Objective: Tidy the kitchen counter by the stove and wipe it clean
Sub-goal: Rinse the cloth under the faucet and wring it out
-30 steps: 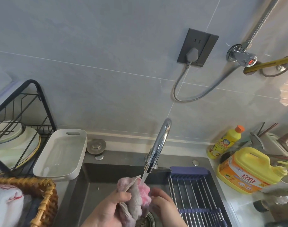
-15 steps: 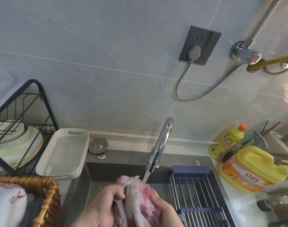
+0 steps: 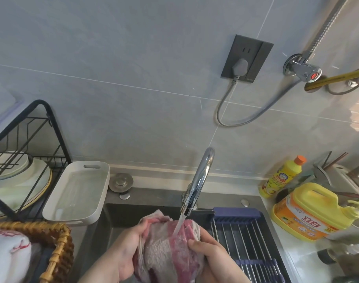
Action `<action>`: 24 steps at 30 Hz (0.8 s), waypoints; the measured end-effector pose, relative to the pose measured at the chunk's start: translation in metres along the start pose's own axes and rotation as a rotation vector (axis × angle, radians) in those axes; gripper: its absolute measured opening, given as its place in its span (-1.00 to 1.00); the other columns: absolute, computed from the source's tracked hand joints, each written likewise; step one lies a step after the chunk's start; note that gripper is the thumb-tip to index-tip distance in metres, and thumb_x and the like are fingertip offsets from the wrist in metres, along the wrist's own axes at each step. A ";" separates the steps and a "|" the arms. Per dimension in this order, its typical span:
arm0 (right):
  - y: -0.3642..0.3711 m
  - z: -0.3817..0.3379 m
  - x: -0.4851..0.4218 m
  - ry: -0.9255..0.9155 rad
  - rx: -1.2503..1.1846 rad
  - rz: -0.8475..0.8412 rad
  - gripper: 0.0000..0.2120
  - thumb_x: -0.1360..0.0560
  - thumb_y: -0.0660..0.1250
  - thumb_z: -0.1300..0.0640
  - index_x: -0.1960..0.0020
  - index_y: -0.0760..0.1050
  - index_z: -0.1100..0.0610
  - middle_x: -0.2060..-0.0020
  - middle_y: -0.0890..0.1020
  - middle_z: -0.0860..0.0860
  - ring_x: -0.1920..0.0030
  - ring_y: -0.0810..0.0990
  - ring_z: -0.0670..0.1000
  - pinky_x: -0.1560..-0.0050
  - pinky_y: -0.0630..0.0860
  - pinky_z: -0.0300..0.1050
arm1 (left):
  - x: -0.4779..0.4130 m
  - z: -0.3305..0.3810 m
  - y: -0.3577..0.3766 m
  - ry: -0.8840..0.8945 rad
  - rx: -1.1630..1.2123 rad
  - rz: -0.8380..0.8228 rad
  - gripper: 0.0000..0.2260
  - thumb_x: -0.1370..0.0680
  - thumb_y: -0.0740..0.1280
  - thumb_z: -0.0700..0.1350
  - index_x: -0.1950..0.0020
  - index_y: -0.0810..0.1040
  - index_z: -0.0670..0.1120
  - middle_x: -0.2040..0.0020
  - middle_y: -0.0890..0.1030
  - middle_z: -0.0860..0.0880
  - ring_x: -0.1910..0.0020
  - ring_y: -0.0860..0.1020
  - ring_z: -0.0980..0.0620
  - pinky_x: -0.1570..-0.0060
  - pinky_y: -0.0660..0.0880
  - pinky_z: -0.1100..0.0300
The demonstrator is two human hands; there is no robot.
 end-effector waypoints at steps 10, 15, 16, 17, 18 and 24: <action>-0.015 0.010 0.000 0.001 0.013 -0.004 -0.40 -0.28 0.33 0.47 -0.33 0.48 0.30 -0.27 0.48 0.42 -0.33 0.40 0.45 -0.44 0.18 0.38 | 0.002 -0.011 -0.002 -0.063 0.180 0.056 -0.74 -0.49 0.24 -0.49 -0.08 0.62 -0.28 0.05 0.67 -0.32 0.14 0.67 -0.25 0.09 0.53 -0.04; -0.003 0.014 -0.006 -0.047 0.084 -0.018 -0.82 -0.34 0.37 0.40 0.05 0.52 0.38 -0.06 0.57 0.39 -0.11 0.55 0.35 -0.22 0.44 0.19 | 0.003 -0.024 -0.003 -0.011 0.385 0.061 -0.55 -0.39 0.17 -0.47 -0.25 0.52 -0.30 -0.17 0.61 -0.31 -0.08 0.59 -0.25 -0.03 0.50 -0.02; 0.000 0.017 -0.009 -0.080 0.057 0.007 -0.91 -0.38 0.39 0.35 0.16 0.50 0.36 -0.03 0.54 0.40 -0.10 0.52 0.31 -0.21 0.39 0.15 | 0.006 -0.026 -0.002 -0.012 0.448 0.065 -0.61 -0.43 0.21 -0.38 -0.25 0.52 -0.30 -0.16 0.61 -0.28 -0.10 0.57 -0.24 -0.07 0.48 -0.02; 0.003 0.019 -0.011 -0.081 0.027 0.034 -0.84 -0.40 0.43 0.28 0.25 0.48 0.31 0.01 0.52 0.40 -0.07 0.48 0.28 -0.19 0.34 0.14 | 0.010 -0.027 0.000 -0.017 0.463 0.054 -0.71 -0.50 0.26 -0.27 -0.20 0.53 -0.30 -0.10 0.64 -0.28 -0.08 0.57 -0.24 -0.10 0.47 -0.05; 0.003 0.022 -0.013 -0.061 0.017 0.077 -0.75 -0.37 0.50 0.21 0.34 0.45 0.25 0.11 0.52 0.36 0.01 0.48 0.24 -0.11 0.35 0.11 | 0.012 -0.028 -0.001 -0.028 0.467 0.046 -0.73 -0.51 0.30 -0.15 -0.13 0.54 -0.28 -0.02 0.65 -0.28 -0.05 0.57 -0.24 -0.12 0.47 -0.11; 0.000 0.021 -0.018 -0.020 0.130 0.173 -0.68 -0.11 0.43 0.42 0.28 0.33 0.23 0.43 0.43 0.11 0.44 0.37 -0.01 0.38 0.27 -0.18 | 0.020 -0.033 -0.004 0.019 0.423 0.017 -0.65 -0.25 0.40 -0.29 -0.02 0.49 -0.23 0.03 0.57 -0.27 0.11 0.56 -0.24 0.10 0.50 -0.15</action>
Point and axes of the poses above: each hand's wrist, its own x-axis away from the middle knuckle, its own y-axis out of the palm, z = x × y, the point moved 2 cm from there along -x, towards the middle knuckle
